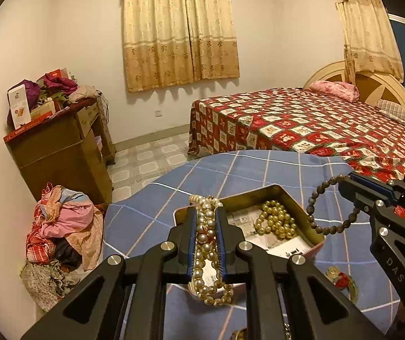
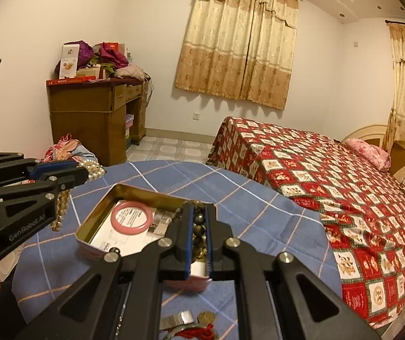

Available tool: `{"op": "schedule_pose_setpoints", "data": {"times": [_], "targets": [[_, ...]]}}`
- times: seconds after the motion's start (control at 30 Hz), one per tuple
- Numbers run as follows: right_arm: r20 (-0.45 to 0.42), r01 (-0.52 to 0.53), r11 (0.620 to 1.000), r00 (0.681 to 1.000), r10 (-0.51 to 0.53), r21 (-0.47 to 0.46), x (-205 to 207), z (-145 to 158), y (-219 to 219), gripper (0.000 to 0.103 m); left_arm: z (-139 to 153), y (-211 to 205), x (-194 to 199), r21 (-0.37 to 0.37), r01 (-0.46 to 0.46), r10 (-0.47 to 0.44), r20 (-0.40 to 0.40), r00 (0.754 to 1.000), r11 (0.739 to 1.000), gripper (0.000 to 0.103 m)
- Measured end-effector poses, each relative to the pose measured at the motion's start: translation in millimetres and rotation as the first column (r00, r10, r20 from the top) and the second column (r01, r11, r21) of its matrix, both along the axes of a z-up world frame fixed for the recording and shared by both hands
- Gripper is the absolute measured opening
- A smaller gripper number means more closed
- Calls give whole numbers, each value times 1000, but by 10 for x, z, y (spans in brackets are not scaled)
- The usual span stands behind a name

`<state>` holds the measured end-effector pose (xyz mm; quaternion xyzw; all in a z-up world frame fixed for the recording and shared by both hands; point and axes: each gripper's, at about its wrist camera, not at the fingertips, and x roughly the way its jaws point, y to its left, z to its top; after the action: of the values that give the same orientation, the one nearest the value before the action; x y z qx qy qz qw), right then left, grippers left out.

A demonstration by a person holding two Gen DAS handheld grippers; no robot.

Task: Organize jewelry
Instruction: 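Lift and carry the pearl necklace and dark beads over the tin with both tools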

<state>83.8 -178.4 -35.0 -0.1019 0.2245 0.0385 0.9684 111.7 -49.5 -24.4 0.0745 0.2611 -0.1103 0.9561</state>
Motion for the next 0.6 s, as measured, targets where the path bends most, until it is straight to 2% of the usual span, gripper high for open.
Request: {"op": "schedule_pose_setpoints", "data": {"times": [0.2, 0.6], "targets": [[-5, 0, 1000, 1000, 0, -18, 183, -6, 60, 9, -44, -21, 193, 0, -18, 18, -8, 1000, 1000, 12], [-55, -3, 999, 998, 0, -46, 543, -208, 115, 9, -241, -77, 535, 37, -34, 35, -43, 998, 999, 12]]}}
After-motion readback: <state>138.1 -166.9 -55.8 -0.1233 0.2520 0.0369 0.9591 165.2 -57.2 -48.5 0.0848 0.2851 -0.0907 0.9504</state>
